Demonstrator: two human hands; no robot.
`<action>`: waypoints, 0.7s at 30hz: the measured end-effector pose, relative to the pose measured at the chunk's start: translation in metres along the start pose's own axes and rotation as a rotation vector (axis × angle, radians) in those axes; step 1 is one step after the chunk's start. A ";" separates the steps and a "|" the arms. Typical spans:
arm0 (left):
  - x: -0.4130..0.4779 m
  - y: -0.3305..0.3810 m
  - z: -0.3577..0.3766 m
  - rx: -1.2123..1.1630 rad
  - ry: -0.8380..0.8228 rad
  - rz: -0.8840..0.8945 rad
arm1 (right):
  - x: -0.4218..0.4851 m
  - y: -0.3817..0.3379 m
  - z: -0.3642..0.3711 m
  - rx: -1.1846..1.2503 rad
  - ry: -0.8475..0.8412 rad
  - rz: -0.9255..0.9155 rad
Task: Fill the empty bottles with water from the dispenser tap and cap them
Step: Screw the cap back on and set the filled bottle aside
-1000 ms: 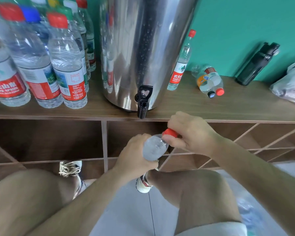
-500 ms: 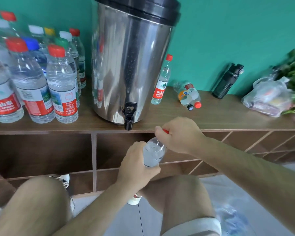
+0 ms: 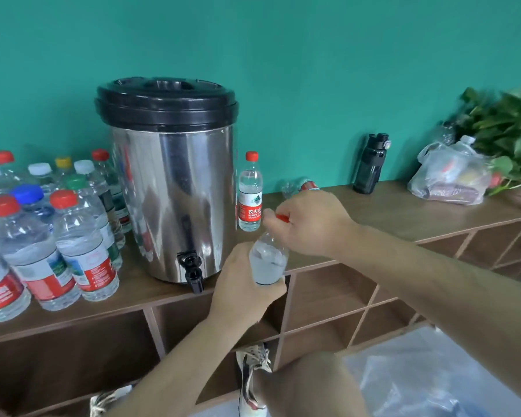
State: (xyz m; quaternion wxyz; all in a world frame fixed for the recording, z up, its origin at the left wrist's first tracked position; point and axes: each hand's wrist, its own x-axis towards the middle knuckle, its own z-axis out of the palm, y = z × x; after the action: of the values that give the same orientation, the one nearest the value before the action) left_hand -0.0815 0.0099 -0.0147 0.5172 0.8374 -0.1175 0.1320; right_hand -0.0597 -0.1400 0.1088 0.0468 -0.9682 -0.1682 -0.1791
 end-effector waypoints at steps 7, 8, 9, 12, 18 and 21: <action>0.072 0.008 0.029 -0.084 0.098 -0.065 | 0.043 0.033 -0.004 0.306 -0.058 0.066; 0.080 0.005 0.032 -0.108 0.108 -0.084 | 0.052 0.034 -0.001 0.282 -0.057 0.065; 0.086 0.003 0.035 -0.124 0.118 -0.093 | 0.060 0.033 0.003 0.252 -0.050 0.062; 0.089 -0.004 0.039 -0.055 0.186 -0.052 | 0.084 0.034 0.013 0.242 -0.029 0.074; 0.075 -0.018 0.040 0.119 0.060 0.058 | 0.119 0.034 0.044 0.292 -0.079 0.135; 0.083 -0.027 0.037 0.133 -0.014 0.047 | 0.126 0.039 0.054 0.374 -0.026 0.181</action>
State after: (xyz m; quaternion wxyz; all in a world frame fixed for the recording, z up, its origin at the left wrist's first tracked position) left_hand 0.0092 -0.0168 -0.0246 0.4561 0.8680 -0.1317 0.1457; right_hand 0.0823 -0.1301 0.1029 0.2395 -0.9560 -0.1114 -0.1275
